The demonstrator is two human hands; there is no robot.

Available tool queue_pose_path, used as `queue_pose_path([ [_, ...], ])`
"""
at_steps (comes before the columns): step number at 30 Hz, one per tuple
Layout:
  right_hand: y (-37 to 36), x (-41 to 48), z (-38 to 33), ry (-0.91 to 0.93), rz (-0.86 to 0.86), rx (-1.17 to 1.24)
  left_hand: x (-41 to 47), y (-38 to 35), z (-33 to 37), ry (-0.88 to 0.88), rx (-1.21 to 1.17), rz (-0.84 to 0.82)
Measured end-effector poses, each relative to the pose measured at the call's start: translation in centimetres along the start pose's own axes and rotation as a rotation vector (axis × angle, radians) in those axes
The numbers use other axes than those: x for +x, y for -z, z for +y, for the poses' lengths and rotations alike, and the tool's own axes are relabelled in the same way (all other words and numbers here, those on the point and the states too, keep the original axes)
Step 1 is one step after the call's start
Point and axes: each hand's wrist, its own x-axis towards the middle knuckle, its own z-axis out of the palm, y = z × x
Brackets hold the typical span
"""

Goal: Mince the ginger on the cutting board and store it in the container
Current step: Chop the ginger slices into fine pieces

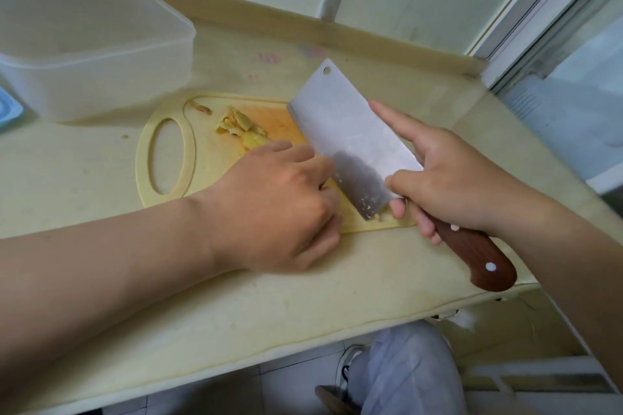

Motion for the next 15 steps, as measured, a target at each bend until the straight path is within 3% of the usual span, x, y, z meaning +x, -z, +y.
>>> queue_pose_path([
  [15,4.5,5.4,2.0,-0.064,0.025,-0.115,-0.3,-0.4,-0.2,0.012,-0.051,-0.003],
])
